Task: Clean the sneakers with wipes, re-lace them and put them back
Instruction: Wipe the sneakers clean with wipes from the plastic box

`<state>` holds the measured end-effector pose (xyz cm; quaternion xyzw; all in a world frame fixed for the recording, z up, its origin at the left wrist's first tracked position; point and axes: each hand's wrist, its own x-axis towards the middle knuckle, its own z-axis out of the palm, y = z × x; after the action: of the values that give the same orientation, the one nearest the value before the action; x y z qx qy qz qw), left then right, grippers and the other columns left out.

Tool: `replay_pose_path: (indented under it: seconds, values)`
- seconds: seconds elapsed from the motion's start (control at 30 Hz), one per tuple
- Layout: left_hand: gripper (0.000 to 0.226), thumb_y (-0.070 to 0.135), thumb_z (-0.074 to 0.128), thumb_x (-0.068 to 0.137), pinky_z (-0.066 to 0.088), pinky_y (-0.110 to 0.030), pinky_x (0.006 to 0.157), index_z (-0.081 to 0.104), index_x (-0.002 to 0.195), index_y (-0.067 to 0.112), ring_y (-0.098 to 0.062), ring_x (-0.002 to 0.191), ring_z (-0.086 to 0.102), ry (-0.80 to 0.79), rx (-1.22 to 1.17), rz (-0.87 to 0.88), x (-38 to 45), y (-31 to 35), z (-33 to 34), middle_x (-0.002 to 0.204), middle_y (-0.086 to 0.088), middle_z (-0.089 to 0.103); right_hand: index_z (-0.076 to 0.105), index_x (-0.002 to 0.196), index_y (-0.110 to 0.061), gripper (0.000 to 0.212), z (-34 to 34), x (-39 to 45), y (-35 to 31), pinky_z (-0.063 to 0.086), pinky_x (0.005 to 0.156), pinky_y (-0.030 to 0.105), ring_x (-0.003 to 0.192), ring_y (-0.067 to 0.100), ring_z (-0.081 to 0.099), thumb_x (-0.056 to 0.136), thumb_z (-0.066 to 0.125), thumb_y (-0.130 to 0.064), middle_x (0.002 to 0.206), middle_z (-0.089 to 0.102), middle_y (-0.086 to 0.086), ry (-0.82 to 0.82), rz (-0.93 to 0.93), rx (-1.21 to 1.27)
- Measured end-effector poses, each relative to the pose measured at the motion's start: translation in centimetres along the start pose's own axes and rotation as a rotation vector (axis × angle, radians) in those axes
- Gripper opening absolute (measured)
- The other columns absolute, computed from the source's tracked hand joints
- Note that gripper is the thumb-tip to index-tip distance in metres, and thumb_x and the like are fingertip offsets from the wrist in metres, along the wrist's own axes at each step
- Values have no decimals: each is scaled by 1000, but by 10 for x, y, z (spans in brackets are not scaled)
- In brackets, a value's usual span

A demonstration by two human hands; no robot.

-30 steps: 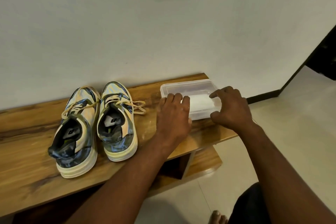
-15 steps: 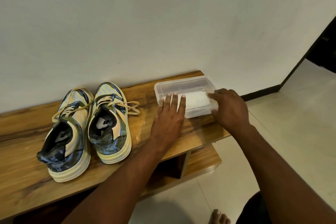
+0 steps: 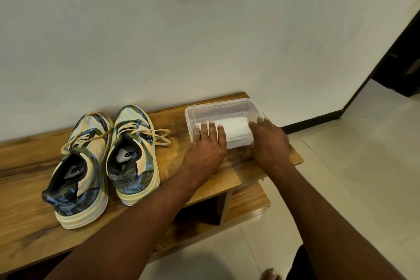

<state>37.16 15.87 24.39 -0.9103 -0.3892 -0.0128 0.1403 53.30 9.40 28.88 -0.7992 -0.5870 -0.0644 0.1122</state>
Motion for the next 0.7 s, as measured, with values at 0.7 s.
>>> replay_pose_path:
  seconds: [0.7]
  values:
    - [60,24,62,105,18,-37,125,41,158,4,-35,151,40,229,-385,18,-10,-32,5,161,-19,44,68,136,-21,56,11,11,47,48,113,53,130,28,61,84,86,-16,147,62,3,-26,-19,463]
